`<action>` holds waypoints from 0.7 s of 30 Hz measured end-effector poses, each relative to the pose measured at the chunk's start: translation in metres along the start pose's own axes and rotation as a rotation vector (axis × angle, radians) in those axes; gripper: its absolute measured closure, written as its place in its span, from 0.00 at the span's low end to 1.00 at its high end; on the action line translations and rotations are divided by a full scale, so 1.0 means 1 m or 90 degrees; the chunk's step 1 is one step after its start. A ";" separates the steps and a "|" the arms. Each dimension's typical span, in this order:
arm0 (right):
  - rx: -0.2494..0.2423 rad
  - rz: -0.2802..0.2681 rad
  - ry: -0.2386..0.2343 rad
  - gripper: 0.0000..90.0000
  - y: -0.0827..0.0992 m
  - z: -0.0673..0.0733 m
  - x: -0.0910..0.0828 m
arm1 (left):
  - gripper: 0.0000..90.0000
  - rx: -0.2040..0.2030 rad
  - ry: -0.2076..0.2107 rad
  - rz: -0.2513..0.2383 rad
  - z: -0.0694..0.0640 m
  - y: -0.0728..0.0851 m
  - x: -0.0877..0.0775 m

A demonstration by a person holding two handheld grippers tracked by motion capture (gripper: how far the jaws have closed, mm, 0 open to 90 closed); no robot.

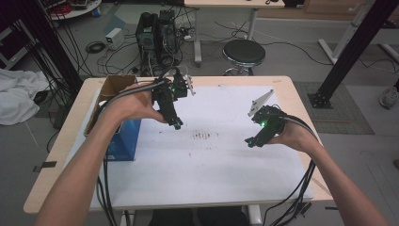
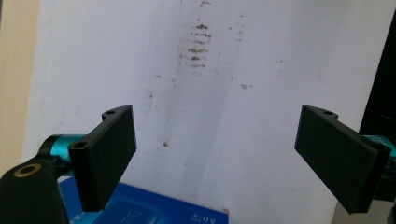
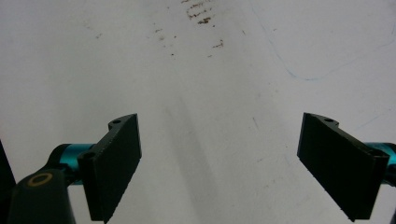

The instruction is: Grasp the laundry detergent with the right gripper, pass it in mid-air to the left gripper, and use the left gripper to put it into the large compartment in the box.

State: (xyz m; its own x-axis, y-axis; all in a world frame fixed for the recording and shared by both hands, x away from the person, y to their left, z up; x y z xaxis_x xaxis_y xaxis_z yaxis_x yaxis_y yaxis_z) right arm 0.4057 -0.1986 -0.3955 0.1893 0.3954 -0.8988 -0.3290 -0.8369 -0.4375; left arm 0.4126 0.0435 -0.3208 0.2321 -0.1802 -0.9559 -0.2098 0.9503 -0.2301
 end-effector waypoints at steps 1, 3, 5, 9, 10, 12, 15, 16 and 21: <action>0.001 0.000 -0.001 0.14 0.000 0.000 0.000 | 0.14 -0.001 -0.002 0.004 -0.001 -0.001 0.005; -0.006 -0.003 0.004 0.14 -0.001 -0.002 -0.001 | 0.14 -0.004 0.003 0.004 -0.003 -0.002 0.015; 0.002 -0.001 0.002 0.14 -0.002 0.000 -0.001 | 0.14 0.000 0.007 0.016 -0.004 -0.001 0.023; -0.007 -0.002 0.007 0.14 -0.005 -0.001 -0.002 | 0.14 0.000 0.005 0.036 -0.006 0.003 0.035; 0.001 0.002 0.003 0.14 -0.004 0.000 -0.002 | 0.14 -0.001 0.008 0.033 -0.006 0.003 0.037; -0.003 -0.001 0.007 0.14 -0.005 -0.001 -0.002 | 0.14 -0.006 0.013 0.033 -0.007 0.004 0.040; 0.000 0.002 0.006 0.14 -0.004 -0.001 -0.002 | 0.14 -0.007 0.016 0.039 -0.007 0.006 0.042; 0.002 0.002 0.007 0.14 -0.004 -0.001 -0.002 | 0.14 -0.009 0.016 0.036 -0.008 0.006 0.042; -0.002 0.000 0.007 0.14 -0.005 -0.001 -0.002 | 0.14 -0.008 0.012 0.037 -0.008 0.007 0.042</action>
State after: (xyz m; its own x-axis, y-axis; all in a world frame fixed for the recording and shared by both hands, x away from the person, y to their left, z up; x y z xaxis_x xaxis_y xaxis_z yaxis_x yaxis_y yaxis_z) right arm 0.4079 -0.1957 -0.3919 0.1997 0.3913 -0.8983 -0.3265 -0.8379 -0.4375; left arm 0.4135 0.0404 -0.3640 0.2007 -0.1292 -0.9711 -0.2344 0.9561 -0.1757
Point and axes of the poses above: each handheld gripper's, and its own axes: x roughly forward along the jaws, y roughly out of its underside, z roughly to its left, the point moved 9 cm from there along x, roughly forward along the jaws, and after that the axes turned 3 degrees about -y, right-handed, at the moved point
